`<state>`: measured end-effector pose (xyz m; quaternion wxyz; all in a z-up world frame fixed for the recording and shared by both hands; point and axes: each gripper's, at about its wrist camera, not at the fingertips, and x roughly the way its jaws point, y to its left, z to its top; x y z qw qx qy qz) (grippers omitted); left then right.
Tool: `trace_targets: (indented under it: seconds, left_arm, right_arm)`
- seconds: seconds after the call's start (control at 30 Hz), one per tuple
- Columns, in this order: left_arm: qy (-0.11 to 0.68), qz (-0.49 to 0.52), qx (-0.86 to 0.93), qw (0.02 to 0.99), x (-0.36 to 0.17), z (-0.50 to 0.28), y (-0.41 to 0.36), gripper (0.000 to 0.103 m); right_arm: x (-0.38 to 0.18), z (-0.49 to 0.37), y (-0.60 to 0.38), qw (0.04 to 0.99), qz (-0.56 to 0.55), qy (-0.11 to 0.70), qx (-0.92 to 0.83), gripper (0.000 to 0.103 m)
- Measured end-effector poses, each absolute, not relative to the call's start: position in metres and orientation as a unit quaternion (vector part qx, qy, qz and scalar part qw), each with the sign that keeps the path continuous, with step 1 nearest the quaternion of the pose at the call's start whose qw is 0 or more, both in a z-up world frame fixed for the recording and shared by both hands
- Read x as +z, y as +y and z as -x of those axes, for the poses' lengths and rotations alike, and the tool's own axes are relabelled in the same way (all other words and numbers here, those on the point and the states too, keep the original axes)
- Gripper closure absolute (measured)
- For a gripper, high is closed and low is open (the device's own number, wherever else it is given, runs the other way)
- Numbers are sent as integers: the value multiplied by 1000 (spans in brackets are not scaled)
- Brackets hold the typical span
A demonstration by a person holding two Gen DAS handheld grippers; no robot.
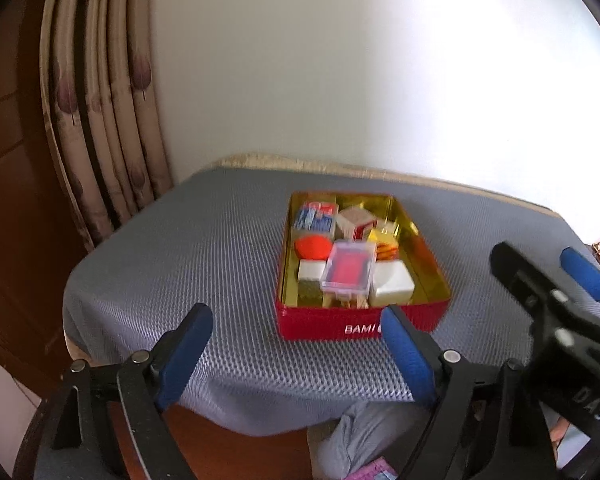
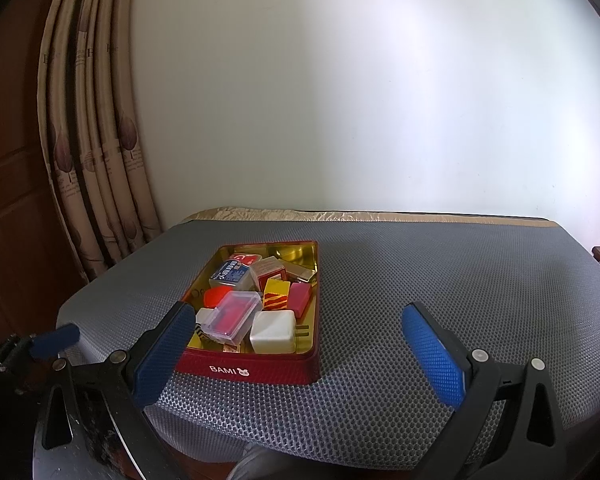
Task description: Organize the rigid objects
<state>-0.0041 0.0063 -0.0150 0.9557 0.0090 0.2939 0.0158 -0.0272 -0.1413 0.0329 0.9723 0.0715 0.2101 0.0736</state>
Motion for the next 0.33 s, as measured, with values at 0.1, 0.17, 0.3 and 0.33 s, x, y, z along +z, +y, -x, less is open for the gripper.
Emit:
trace_targets:
  seconds: [0.1, 0.17, 0.3, 0.33]
  left_arm:
    - [273, -24, 15, 962, -11, 10, 1, 15]
    - [273, -23, 11, 962, -10, 10, 1, 15]
    - [283, -14, 13, 959, -10, 5, 3, 15]
    - [285, -10, 13, 958, -10, 5, 4, 15]
  right_arm:
    - [34, 28, -142, 972, -72, 209, 75, 0]
    - [34, 30, -142, 973, -72, 206, 76, 0]
    - [36, 31, -143, 973, -73, 204, 78, 0]
    - [36, 31, -144, 973, -75, 203, 78, 0]
